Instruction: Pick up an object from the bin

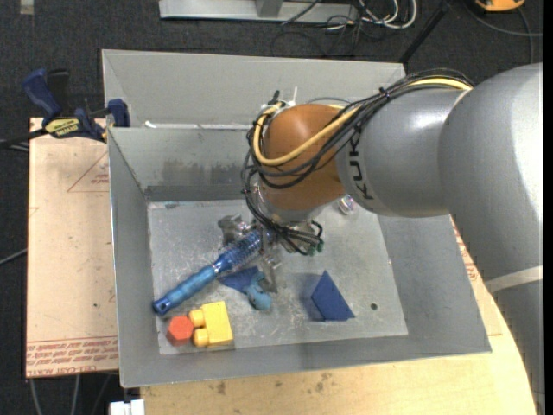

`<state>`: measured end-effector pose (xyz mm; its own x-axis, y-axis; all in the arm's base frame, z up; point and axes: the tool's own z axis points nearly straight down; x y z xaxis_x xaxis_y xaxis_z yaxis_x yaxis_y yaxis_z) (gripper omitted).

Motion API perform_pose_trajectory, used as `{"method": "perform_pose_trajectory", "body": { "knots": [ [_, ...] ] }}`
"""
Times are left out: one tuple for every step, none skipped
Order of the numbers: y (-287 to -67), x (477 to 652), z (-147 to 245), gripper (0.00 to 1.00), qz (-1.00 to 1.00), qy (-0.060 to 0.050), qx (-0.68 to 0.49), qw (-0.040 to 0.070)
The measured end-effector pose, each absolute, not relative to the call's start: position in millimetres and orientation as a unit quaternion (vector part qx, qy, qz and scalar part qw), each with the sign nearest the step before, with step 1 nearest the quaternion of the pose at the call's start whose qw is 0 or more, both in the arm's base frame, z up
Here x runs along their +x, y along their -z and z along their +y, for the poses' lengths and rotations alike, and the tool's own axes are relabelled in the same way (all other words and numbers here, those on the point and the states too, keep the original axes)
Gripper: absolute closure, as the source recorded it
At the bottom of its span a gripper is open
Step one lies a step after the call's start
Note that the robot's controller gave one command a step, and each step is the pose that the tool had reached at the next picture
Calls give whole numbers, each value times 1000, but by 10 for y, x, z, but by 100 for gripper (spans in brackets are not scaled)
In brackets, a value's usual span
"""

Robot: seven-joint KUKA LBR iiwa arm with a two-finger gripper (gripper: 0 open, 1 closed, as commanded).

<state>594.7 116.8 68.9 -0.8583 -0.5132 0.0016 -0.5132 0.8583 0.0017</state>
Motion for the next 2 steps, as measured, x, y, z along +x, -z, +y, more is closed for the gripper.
{"method": "perform_pose_trajectory", "body": {
  "knots": [
    [-697, 5952, 1175, 0, -964, 2, 265, 0],
    [-701, 5955, 1180, 0, -965, 3, 263, 0]
  ]
}}
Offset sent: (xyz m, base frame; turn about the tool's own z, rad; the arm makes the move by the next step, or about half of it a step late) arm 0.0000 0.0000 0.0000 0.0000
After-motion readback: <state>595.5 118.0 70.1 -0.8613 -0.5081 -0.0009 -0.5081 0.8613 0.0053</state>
